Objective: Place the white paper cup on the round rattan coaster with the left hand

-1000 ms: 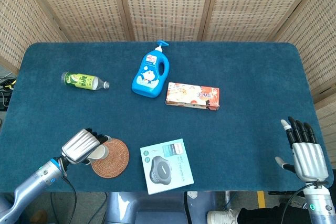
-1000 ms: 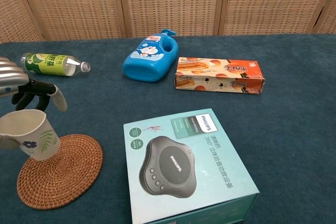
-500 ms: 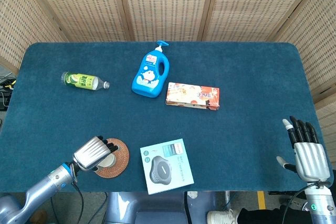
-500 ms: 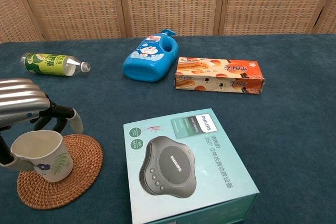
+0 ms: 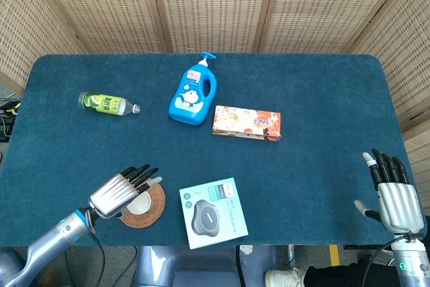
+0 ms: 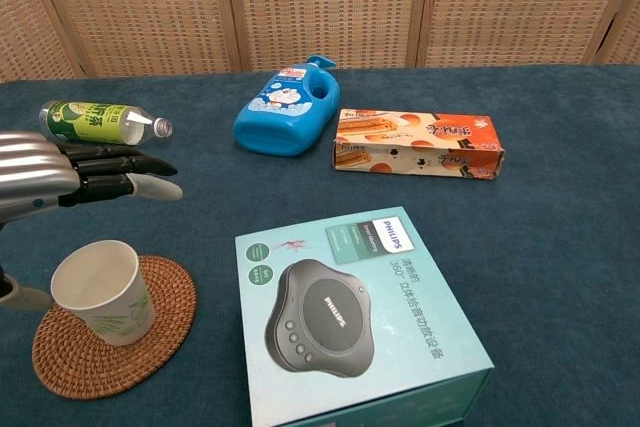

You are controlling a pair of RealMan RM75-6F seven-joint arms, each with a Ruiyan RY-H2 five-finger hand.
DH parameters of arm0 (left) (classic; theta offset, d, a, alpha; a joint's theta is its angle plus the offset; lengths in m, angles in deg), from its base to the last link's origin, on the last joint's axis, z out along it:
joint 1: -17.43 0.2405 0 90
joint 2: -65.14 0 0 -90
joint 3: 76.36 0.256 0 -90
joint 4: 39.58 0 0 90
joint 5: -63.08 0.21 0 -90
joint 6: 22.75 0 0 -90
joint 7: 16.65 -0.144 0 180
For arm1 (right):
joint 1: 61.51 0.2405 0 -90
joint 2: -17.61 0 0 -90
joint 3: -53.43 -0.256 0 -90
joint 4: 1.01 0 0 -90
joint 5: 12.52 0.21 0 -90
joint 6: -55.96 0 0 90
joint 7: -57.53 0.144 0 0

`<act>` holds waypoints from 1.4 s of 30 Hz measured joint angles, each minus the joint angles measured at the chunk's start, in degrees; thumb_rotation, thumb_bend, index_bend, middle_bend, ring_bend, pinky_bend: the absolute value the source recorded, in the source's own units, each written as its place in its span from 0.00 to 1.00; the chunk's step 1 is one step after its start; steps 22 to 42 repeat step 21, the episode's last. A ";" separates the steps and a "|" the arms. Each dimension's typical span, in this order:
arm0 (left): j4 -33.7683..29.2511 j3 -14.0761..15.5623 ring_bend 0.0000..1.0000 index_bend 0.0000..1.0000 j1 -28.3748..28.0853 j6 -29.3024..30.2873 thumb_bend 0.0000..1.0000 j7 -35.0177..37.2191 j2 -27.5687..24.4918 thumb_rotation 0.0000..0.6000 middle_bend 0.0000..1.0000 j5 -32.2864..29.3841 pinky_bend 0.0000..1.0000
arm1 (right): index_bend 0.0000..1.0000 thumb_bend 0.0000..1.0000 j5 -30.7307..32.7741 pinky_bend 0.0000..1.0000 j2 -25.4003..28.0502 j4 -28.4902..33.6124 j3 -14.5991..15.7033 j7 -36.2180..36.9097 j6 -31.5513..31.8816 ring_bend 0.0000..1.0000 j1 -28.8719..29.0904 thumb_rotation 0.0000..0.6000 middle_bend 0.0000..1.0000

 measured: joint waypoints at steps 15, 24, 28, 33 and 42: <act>-6.87 -1.82 0.00 0.00 11.85 17.73 0.00 -3.70 -8.27 1.00 0.00 -9.67 0.00 | 0.02 0.00 -1.58 0.00 0.75 0.74 0.42 1.25 0.88 0.00 -0.43 1.00 0.00; -8.11 -2.71 0.00 0.00 21.06 27.65 0.00 -0.80 -7.69 1.00 0.00 -16.40 0.00 | 0.02 0.00 -2.73 0.00 1.16 0.95 0.66 2.00 1.56 0.00 -0.68 1.00 0.00; -8.11 -2.71 0.00 0.00 21.06 27.65 0.00 -0.80 -7.69 1.00 0.00 -16.40 0.00 | 0.02 0.00 -2.73 0.00 1.16 0.95 0.66 2.00 1.56 0.00 -0.68 1.00 0.00; -8.11 -2.71 0.00 0.00 21.06 27.65 0.00 -0.80 -7.69 1.00 0.00 -16.40 0.00 | 0.02 0.00 -2.73 0.00 1.16 0.95 0.66 2.00 1.56 0.00 -0.68 1.00 0.00; -8.11 -2.71 0.00 0.00 21.06 27.65 0.00 -0.80 -7.69 1.00 0.00 -16.40 0.00 | 0.02 0.00 -2.73 0.00 1.16 0.95 0.66 2.00 1.56 0.00 -0.68 1.00 0.00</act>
